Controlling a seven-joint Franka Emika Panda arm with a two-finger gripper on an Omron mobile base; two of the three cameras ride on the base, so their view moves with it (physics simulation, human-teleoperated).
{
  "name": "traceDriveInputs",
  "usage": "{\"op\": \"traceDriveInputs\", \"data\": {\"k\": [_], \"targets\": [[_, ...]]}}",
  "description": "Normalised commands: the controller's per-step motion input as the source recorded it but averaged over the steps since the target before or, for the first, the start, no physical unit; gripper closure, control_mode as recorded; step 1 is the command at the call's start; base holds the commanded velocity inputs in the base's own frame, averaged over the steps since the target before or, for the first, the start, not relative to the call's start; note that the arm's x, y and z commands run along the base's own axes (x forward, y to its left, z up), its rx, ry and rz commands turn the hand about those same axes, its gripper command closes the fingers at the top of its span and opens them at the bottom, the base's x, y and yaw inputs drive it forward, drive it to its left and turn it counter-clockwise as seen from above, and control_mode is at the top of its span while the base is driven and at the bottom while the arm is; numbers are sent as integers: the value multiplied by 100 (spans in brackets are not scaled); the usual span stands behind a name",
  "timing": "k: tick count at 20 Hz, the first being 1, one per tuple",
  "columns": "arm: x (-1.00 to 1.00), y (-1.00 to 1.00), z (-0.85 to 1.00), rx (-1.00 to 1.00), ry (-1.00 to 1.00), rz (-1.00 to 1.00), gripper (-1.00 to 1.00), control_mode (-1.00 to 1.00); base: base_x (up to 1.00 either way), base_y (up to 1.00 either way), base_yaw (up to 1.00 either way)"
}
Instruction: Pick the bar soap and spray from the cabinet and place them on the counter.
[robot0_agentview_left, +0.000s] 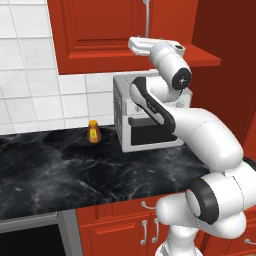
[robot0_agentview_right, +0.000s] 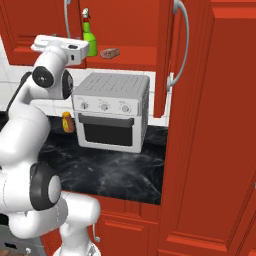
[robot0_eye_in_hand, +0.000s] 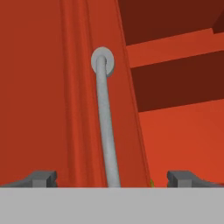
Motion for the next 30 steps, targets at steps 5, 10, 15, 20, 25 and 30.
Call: {"op": "traceDriveInputs", "data": {"k": [5,10,15,20,25,30], "targets": [[30,6,0,0,-2,0,-100,-100,0,0,0],[32,10,0,0,-2,0,-100,-100,0,0,0],[33,11,0,0,-1,0,-100,-100,0,0,0],[32,11,0,0,0,0,-100,-100,0,0,0],[43,28,0,0,0,0,100,-100,0,0,0],[40,31,0,-1,5,0,100,-100,0,0,0]]}}
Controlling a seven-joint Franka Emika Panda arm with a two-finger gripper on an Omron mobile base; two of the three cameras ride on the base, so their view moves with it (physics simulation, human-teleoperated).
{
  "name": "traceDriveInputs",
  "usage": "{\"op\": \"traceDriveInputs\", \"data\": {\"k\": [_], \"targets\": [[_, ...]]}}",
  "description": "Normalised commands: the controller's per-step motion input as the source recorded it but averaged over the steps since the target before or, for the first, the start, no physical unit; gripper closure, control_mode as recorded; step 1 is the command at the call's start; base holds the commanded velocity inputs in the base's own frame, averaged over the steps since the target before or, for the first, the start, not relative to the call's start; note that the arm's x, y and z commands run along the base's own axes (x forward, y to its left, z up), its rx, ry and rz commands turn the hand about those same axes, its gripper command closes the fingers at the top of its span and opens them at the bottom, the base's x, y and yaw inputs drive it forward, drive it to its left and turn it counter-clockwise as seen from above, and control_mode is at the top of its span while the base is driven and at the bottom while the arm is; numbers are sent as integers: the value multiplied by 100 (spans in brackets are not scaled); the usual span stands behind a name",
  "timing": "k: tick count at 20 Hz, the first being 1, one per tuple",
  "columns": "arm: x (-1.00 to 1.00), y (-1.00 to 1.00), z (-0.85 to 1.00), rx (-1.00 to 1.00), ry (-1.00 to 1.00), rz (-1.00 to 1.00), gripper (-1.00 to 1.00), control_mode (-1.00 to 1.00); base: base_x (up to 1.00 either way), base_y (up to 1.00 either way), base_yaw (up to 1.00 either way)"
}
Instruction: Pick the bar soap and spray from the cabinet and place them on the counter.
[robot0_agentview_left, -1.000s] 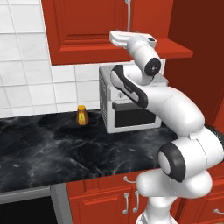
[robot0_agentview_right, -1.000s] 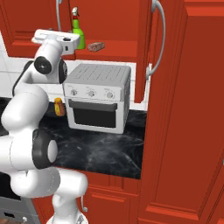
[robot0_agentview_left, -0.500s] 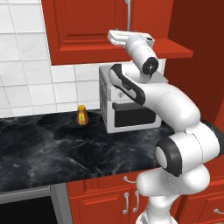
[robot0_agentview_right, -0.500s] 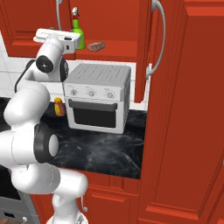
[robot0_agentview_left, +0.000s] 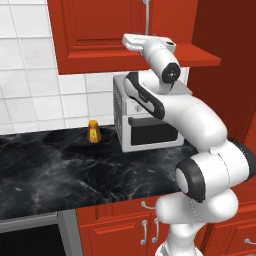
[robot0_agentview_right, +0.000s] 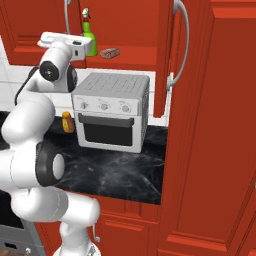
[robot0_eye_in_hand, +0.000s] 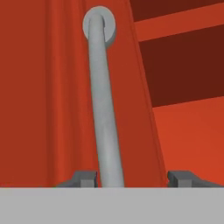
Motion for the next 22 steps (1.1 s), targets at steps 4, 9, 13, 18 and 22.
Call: {"op": "traceDriveInputs", "data": {"k": [4,9,13,18,22], "targets": [[34,39,-2,-8,21,0,100,-100,0,0,0],[37,52,-9,-12,40,0,100,-100,0,0,0],[39,52,-15,-13,47,0,100,-100,0,0,0],[40,56,-26,-12,46,0,100,-100,0,0,0],[27,62,-35,-13,26,0,100,-100,0,0,0]]}}
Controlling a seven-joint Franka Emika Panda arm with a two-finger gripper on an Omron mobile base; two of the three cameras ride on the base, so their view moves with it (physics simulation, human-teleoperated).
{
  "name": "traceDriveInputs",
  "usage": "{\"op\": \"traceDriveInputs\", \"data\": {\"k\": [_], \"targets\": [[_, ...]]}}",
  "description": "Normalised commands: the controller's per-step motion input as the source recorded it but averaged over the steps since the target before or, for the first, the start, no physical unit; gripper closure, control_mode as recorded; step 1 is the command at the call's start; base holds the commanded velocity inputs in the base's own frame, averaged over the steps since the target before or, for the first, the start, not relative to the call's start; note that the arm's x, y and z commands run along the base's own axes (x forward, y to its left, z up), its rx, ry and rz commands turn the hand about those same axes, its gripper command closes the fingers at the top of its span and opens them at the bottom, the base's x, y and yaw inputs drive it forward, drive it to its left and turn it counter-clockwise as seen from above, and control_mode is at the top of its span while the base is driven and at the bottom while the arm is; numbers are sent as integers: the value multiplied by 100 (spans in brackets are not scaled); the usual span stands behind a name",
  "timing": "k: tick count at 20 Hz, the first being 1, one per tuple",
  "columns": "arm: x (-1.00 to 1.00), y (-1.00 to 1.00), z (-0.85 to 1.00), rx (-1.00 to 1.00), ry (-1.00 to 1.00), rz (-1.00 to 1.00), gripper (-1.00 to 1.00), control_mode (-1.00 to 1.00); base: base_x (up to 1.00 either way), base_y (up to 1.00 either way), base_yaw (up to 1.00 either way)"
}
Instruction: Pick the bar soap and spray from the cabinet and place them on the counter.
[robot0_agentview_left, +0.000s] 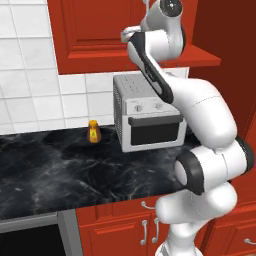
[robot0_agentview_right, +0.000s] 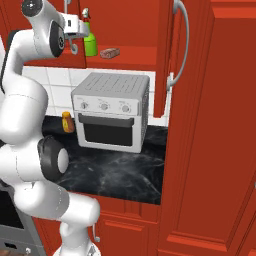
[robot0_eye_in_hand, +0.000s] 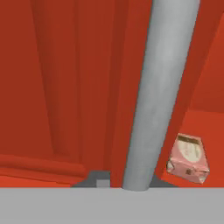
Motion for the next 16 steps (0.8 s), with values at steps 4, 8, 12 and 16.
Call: {"op": "traceDriveInputs", "data": {"k": [4,8,12,16], "targets": [[9,75,-44,-11,11,0,100,-100,0,0,0],[0,89,-52,-13,4,0,100,-100,0,0,0],[-1,100,-57,-14,0,0,100,-100,0,0,0],[-6,100,-56,-11,0,0,100,-100,0,0,0]]}}
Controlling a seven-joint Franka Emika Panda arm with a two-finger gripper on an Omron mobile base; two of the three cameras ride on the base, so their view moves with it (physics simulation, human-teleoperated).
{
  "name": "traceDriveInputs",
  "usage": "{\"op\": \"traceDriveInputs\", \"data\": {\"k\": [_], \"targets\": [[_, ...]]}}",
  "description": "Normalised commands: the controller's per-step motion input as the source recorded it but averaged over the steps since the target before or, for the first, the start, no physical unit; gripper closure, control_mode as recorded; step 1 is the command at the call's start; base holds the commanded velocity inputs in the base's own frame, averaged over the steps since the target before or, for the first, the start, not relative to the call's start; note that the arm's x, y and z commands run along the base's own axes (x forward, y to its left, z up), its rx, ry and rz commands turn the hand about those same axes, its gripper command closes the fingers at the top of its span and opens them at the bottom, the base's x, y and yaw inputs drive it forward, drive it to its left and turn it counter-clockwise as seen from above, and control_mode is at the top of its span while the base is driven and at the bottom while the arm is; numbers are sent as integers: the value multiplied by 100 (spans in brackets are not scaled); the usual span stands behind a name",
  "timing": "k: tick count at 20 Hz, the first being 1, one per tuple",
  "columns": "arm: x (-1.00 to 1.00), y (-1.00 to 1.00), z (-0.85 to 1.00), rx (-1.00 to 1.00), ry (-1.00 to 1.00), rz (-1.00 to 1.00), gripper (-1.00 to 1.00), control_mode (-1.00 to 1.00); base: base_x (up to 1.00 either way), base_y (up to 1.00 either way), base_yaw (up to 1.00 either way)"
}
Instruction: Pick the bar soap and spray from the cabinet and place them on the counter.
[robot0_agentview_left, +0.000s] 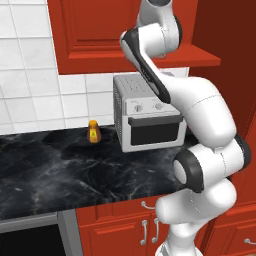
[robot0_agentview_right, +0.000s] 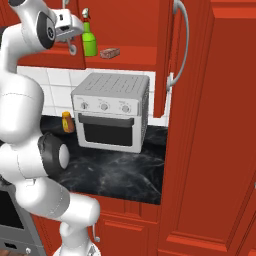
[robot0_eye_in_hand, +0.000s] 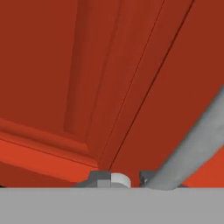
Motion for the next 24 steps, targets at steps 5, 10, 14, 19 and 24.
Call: {"op": "traceDriveInputs", "data": {"k": [5,10,14,19,24], "targets": [[-23,100,-52,-6,-5,0,100,-100,0,0,0],[-38,100,-39,-1,-8,1,100,-100,0,0,0],[-41,100,-34,0,-10,1,100,-100,0,0,0],[-29,100,-34,0,-8,0,100,-100,0,0,0],[-23,100,-35,0,-7,0,100,-100,0,0,0]]}}
